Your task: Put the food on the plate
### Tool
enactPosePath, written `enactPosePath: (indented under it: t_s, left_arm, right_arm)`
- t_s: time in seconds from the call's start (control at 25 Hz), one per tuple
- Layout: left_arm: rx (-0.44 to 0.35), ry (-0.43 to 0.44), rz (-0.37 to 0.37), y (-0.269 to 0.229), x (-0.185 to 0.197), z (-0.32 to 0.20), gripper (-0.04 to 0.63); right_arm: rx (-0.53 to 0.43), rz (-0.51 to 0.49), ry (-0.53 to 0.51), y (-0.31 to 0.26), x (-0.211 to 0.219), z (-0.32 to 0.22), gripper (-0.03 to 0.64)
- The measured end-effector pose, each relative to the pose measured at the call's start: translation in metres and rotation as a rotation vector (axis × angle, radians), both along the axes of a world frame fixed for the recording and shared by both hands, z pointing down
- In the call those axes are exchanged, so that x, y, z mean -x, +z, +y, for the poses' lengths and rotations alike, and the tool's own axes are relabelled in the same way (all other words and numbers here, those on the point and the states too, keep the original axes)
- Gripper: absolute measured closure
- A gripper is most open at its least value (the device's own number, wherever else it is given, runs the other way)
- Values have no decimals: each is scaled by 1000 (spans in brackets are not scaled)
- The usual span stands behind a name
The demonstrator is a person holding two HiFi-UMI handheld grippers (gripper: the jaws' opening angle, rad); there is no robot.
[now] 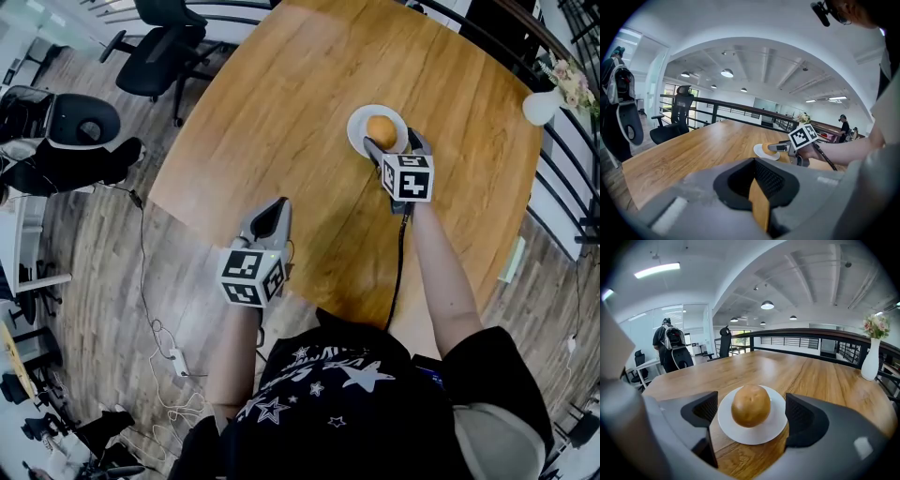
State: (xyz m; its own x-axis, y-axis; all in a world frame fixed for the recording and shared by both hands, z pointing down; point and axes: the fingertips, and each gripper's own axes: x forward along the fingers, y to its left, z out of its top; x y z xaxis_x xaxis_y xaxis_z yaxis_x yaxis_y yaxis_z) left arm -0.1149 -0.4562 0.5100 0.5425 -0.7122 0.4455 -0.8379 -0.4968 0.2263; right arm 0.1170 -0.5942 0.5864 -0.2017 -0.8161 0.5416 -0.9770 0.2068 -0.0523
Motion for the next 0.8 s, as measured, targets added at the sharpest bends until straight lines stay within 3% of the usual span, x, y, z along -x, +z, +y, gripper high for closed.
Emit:
enactPosePath:
  t_s: [0.4, 0.6, 0.8]
  left_arm:
    - [-51, 9, 17, -23, 7, 30, 594]
    - [-75, -4, 33, -34, 18, 50, 594]
    - [-92, -12, 46, -43, 27, 74, 594]
  right_arm:
    - [-39, -100, 26, -48, 5, 22, 163]
    - [-64, -157, 36, -71, 16, 39, 195]
    - [-117, -150, 23, -93, 26, 63, 200]
